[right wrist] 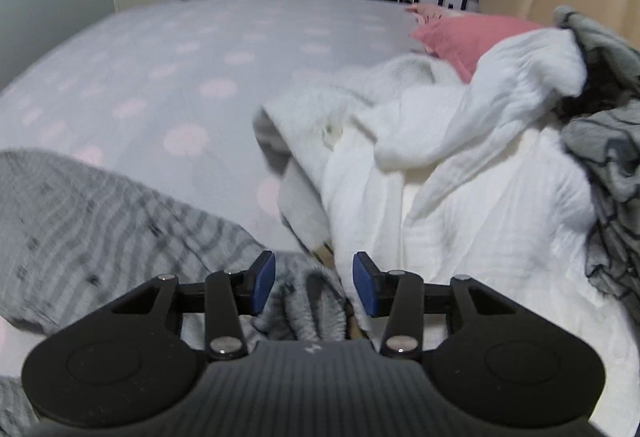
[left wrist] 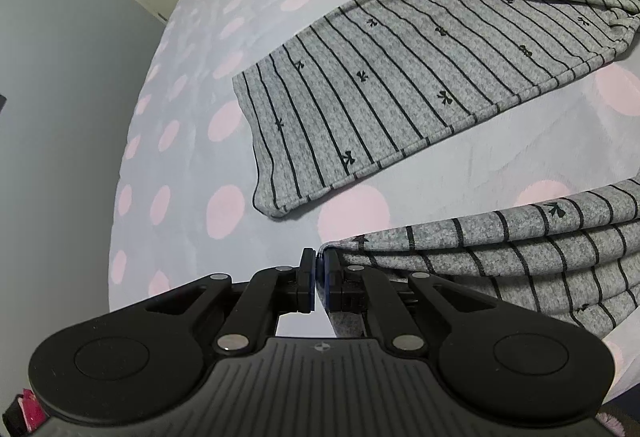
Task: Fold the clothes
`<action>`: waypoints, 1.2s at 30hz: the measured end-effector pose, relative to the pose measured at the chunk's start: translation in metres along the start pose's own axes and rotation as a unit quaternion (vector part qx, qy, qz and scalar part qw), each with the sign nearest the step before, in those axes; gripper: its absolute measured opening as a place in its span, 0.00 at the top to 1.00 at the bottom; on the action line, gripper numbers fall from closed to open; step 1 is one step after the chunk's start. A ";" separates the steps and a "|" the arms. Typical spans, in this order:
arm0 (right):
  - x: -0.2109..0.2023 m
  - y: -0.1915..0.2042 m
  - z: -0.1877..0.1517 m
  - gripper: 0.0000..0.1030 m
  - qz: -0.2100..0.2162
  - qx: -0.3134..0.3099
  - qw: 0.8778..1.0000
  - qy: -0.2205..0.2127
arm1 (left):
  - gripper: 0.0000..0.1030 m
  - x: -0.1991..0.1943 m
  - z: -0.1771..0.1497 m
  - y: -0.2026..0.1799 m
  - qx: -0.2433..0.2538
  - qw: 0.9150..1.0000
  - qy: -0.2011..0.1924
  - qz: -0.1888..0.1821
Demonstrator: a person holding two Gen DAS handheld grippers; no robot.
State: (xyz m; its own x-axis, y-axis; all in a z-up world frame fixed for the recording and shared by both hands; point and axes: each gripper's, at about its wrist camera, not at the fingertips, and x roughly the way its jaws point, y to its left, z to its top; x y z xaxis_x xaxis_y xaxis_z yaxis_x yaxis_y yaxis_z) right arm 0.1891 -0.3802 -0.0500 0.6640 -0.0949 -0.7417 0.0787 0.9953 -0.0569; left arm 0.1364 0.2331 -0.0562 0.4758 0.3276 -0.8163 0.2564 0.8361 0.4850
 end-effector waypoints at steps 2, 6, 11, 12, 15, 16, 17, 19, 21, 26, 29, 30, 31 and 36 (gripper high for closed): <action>0.007 0.001 -0.003 0.63 -0.006 -0.005 1.000 0.014 | 0.98 0.001 -0.001 0.000 -0.002 1.000 0.004 -0.002; 0.006 0.004 -0.003 0.82 -0.007 -0.009 1.000 0.021 | 0.98 0.001 -0.001 -0.002 0.000 1.000 0.007 -0.003; -0.019 0.011 0.010 0.86 -0.068 -0.036 0.996 -0.049 | 0.98 0.002 0.001 0.000 -0.009 1.000 0.007 -0.005; -0.022 0.009 0.015 0.86 -0.084 -0.038 0.993 -0.068 | 0.98 0.003 0.002 0.001 -0.011 1.000 0.008 -0.005; -0.020 -0.001 0.034 0.87 -0.119 -0.023 0.987 -0.109 | 0.98 0.006 0.004 -0.001 -0.009 1.000 0.015 -0.002; -0.017 -0.006 0.040 0.87 -0.127 -0.015 0.985 -0.113 | 0.98 0.006 0.005 -0.001 -0.006 1.000 0.017 0.000; -0.013 -0.011 0.045 0.87 -0.134 -0.007 0.984 -0.117 | 0.98 0.007 0.005 -0.002 -0.004 1.000 0.018 0.002; 0.000 -0.019 0.051 0.87 -0.146 0.002 0.983 -0.115 | 0.98 0.007 0.006 -0.002 -0.005 1.000 0.021 0.004; 0.015 -0.022 0.051 0.87 -0.154 0.004 0.983 -0.103 | 0.98 0.007 0.006 -0.001 -0.009 1.000 0.022 0.005; 0.034 -0.022 0.047 0.85 -0.166 -0.009 0.983 -0.084 | 0.98 0.006 0.003 0.001 -0.013 1.000 0.023 0.002; 0.029 -0.018 0.047 0.71 -0.162 -0.018 0.983 -0.088 | 0.98 0.005 0.001 0.002 -0.013 1.000 0.020 0.001; 0.024 -0.015 0.047 0.65 -0.162 -0.022 0.982 -0.094 | 0.98 0.004 0.001 0.002 -0.014 1.000 0.018 0.000; 0.017 -0.010 0.046 0.59 -0.163 -0.032 0.981 -0.104 | 0.98 0.003 0.000 0.003 -0.015 1.000 0.017 -0.001; -0.024 0.037 0.025 0.58 -0.069 -0.105 0.981 -0.149 | 0.98 -0.001 -0.003 0.003 -0.016 1.000 0.009 -0.003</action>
State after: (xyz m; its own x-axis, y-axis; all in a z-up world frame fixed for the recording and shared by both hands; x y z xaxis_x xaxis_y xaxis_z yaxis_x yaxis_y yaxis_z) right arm 0.1952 -0.3420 -0.0176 0.8483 -0.1990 -0.4907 0.0484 0.9520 -0.3024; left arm 0.1344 0.2366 -0.0552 0.4586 0.3313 -0.8246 0.2324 0.8509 0.4711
